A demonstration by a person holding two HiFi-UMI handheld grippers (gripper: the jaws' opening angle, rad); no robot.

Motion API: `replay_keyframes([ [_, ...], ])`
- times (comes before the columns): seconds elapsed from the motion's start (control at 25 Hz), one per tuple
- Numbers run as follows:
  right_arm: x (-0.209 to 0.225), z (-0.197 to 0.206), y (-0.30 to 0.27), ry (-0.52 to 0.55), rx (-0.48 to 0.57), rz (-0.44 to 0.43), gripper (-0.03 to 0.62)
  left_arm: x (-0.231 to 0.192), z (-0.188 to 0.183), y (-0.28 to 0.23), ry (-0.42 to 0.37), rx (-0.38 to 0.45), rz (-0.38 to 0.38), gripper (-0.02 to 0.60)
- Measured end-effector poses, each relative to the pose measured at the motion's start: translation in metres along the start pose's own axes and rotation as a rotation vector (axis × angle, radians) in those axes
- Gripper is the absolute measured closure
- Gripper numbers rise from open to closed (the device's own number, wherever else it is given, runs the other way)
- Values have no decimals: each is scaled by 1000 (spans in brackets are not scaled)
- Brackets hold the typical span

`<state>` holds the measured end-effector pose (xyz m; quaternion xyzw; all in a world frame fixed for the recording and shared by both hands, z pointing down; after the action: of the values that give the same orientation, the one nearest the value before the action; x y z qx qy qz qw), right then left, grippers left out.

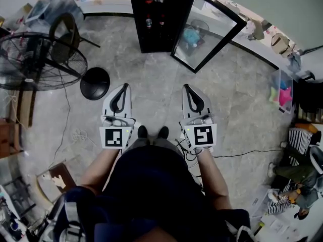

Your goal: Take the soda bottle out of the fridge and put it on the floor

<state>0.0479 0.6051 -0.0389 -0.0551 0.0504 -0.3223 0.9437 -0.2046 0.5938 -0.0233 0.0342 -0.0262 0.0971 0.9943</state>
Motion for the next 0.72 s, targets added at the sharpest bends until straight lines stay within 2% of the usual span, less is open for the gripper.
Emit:
replay_keyframes([
  [0.36,-1,3,-3,-11,-5,-13,573,-1,3,3,-4,0,14,558],
  [0.52,2,2,-5,-22,21,-41,487,-1,4,3,-2,-6,11,558],
  [0.6,3,1,-5,-18,40,-49,407,0,4,3,-7,-4,15,558],
  [0.72,3,1,-8,2,43,-60,352,-1,4,4,-5,-4,15,558],
])
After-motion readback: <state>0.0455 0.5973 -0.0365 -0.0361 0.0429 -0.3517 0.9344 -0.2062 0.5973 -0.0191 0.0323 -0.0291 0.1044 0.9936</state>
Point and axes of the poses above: the fingertips, and each gripper's own axes: y backward along the fingers, x to its right, z out of its underside, the point moved 9 cm from there along y, backward along the fingers, and after that the axes turned 15 degrees about -z, right-handed, at the moved point
